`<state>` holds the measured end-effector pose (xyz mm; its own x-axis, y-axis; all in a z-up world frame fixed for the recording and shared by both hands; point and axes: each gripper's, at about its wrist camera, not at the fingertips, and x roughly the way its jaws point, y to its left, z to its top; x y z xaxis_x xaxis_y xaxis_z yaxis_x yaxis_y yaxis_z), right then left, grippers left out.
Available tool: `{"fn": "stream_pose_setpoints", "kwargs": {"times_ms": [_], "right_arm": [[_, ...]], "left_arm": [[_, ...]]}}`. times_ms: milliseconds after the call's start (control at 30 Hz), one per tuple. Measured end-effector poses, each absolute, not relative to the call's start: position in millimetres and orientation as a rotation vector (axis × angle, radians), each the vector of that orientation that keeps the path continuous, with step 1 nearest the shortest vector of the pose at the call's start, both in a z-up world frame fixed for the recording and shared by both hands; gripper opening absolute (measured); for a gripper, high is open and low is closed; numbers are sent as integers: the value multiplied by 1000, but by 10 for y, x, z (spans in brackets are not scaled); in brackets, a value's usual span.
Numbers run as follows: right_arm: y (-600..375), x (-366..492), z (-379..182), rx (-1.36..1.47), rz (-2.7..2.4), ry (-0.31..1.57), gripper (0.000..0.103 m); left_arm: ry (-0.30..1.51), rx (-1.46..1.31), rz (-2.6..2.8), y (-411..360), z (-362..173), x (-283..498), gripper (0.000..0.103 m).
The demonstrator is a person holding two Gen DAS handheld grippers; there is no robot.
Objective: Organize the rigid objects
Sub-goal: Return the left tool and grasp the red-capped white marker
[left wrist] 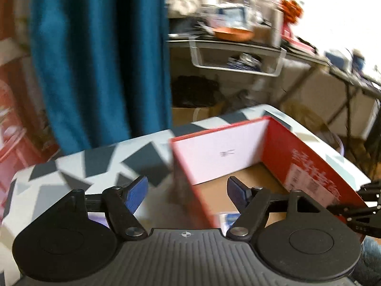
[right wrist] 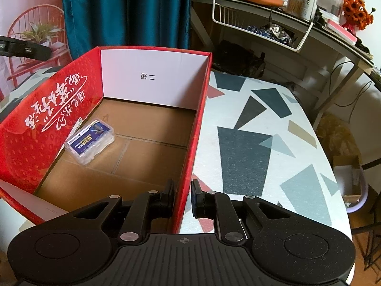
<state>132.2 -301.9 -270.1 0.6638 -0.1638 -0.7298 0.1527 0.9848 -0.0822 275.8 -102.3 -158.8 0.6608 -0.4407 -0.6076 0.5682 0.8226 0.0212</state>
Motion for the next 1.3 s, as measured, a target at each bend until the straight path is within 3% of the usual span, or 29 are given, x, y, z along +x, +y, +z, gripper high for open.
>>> {"fn": "stream_pose_setpoints", "kwargs": {"times_ms": [133, 433, 767, 1300], "right_arm": [[-3015, 1324, -2702, -13, -176, 826, 14], [-3015, 1330, -2702, -13, -176, 826, 14], [-3016, 1327, -2707, -7, -174, 822, 14], [-3020, 1328, -2710, -2, -177, 823, 14]], "left_arm": [[658, 184, -500, -663, -1667, 2740, 68], [834, 135, -484, -450, -2235, 2667, 23], [885, 240, -444, -747, -2751, 2717, 23], [821, 216, -467, -803, -2695, 2461, 23]]}}
